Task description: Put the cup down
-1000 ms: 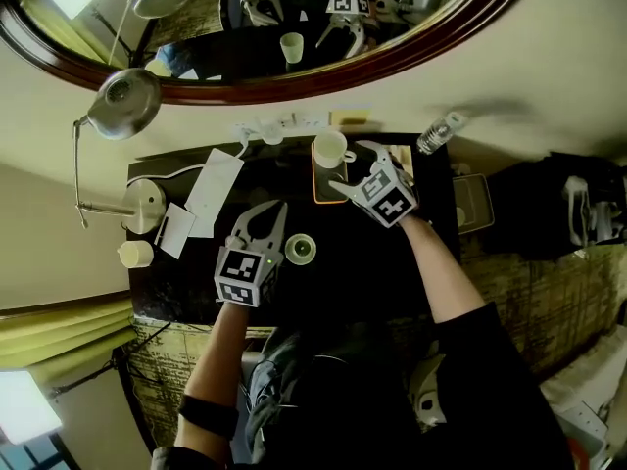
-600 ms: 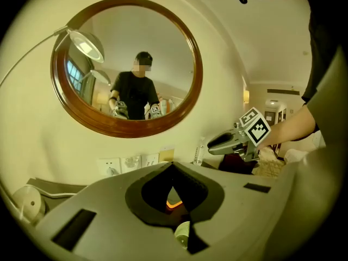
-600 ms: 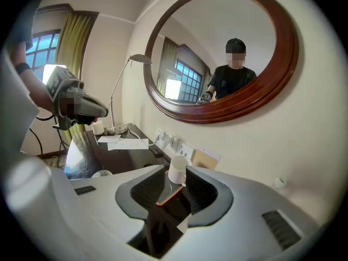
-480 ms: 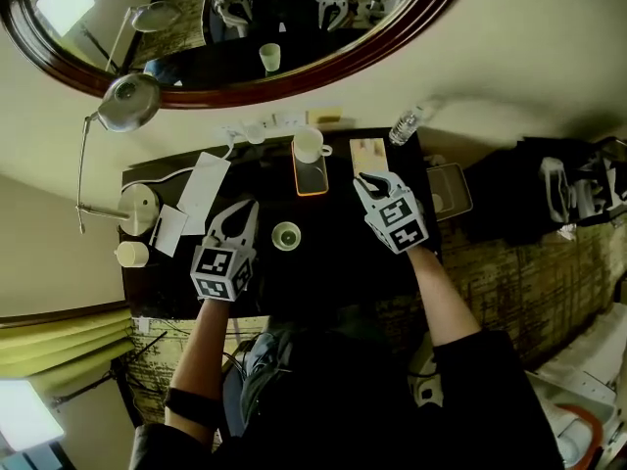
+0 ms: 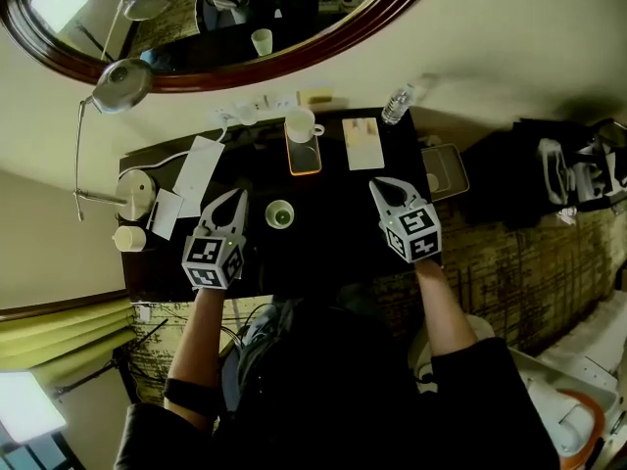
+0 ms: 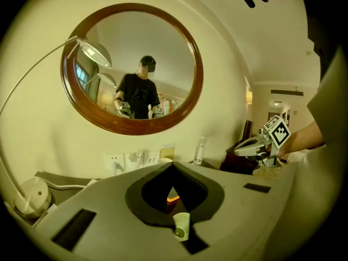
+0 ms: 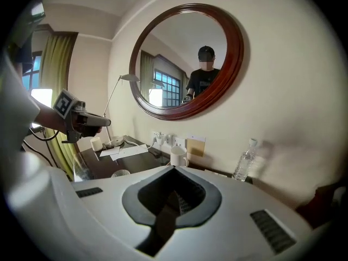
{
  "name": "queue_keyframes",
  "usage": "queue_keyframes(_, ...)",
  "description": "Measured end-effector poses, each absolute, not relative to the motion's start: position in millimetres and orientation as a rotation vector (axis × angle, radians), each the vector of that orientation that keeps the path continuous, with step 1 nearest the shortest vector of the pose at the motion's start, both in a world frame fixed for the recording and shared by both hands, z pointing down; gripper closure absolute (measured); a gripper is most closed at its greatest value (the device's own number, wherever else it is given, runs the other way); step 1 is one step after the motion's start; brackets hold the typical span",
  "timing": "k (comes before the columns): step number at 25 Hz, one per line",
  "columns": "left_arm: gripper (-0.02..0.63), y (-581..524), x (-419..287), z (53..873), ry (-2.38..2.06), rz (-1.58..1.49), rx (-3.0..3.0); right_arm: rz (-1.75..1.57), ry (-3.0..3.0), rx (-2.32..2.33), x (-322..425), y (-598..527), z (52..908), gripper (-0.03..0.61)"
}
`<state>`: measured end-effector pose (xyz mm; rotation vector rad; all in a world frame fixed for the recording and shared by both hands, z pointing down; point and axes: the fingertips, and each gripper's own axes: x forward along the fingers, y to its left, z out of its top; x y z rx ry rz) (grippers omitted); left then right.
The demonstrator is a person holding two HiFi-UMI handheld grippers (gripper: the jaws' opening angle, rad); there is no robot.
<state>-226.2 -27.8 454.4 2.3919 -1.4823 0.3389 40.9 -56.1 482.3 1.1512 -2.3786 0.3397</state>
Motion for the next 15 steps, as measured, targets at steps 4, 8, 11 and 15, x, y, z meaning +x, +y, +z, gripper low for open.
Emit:
queue_keyframes(4,0.609,-19.6,-226.3,453.0,-1.51,0.293,2.343,0.387,-2.37,1.167,51.1,-45.3,494.4,0.568)
queue_keyframes(8,0.609,-15.0,-220.1,449.9,-1.534,0.263,2.344,0.403,-2.377,1.158,55.4,-42.6,496.2,0.568)
queue_keyframes(11,0.609,-10.9,-217.2,451.3,-1.535,0.259,2.337,0.419,-2.379,1.139,55.6,-40.6,498.1,0.568)
queue_keyframes(15,0.609,-7.7,-215.0,457.1,-1.536,0.264,2.321,0.42,-2.383,1.123,61.4,-41.9,504.1,0.568)
